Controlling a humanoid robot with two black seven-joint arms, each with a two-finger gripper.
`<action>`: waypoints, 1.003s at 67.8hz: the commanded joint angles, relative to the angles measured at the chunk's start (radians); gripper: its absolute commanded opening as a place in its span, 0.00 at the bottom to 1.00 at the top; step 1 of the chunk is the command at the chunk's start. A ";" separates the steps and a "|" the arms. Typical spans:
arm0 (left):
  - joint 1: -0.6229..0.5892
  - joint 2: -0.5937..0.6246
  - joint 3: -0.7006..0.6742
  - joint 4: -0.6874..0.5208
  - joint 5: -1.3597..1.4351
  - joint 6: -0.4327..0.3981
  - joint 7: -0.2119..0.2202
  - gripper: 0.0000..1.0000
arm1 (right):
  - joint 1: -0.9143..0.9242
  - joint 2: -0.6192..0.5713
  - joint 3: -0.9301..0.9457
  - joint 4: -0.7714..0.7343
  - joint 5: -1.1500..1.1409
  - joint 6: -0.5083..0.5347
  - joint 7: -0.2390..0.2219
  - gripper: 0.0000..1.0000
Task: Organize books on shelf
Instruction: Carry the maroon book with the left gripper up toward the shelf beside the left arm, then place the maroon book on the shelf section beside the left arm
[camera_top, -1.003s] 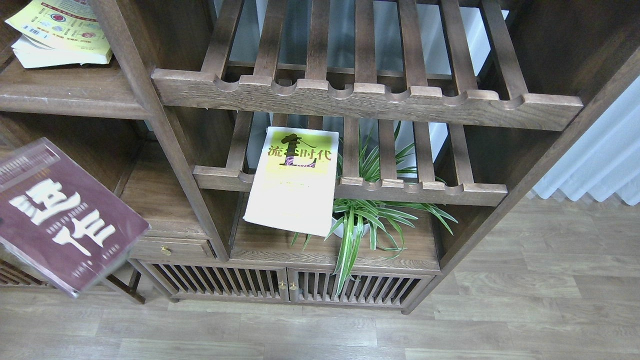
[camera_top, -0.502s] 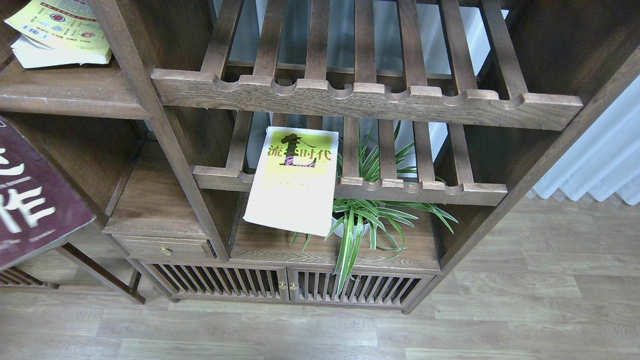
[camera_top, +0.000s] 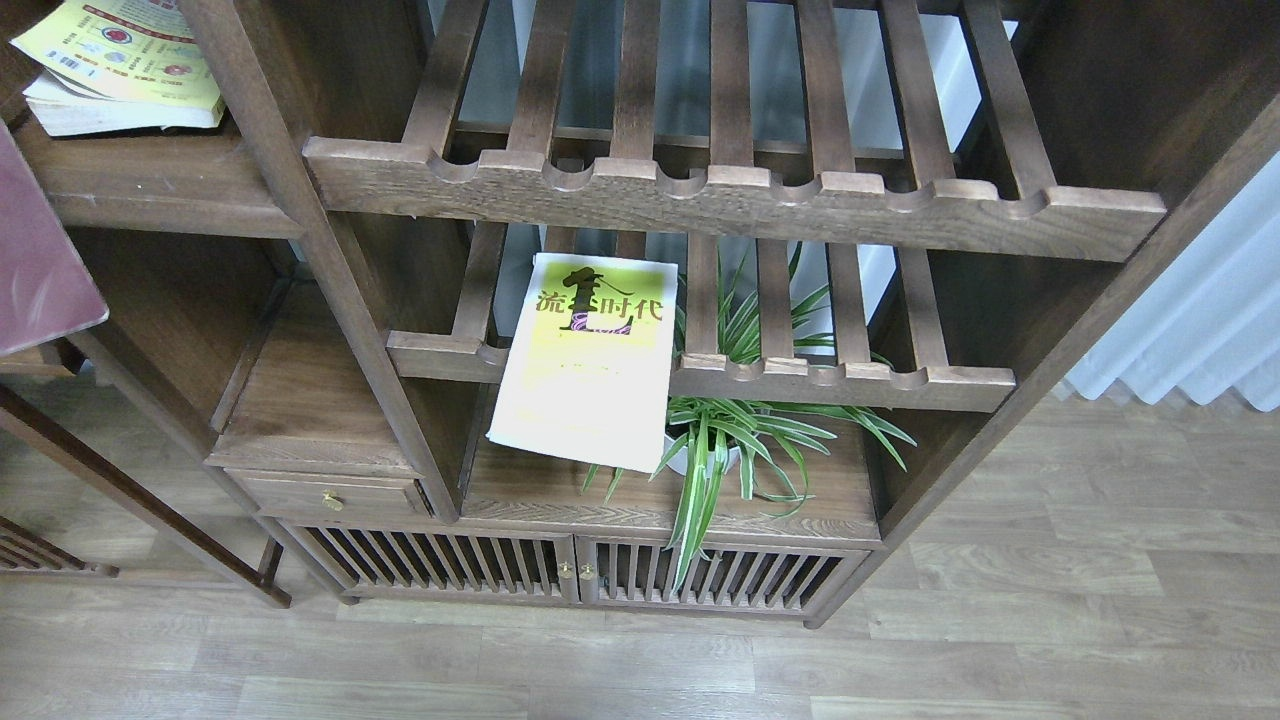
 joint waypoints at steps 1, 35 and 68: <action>-0.061 0.006 0.039 0.000 0.003 0.000 0.004 0.07 | -0.001 0.000 0.000 0.000 0.000 0.000 0.000 0.98; -0.348 0.015 0.142 0.053 0.052 0.000 0.041 0.08 | -0.001 -0.001 0.000 0.000 0.000 0.000 0.000 0.98; -0.563 -0.037 0.154 0.207 0.392 0.000 0.035 0.07 | -0.006 -0.003 0.000 0.000 0.000 0.000 0.000 0.98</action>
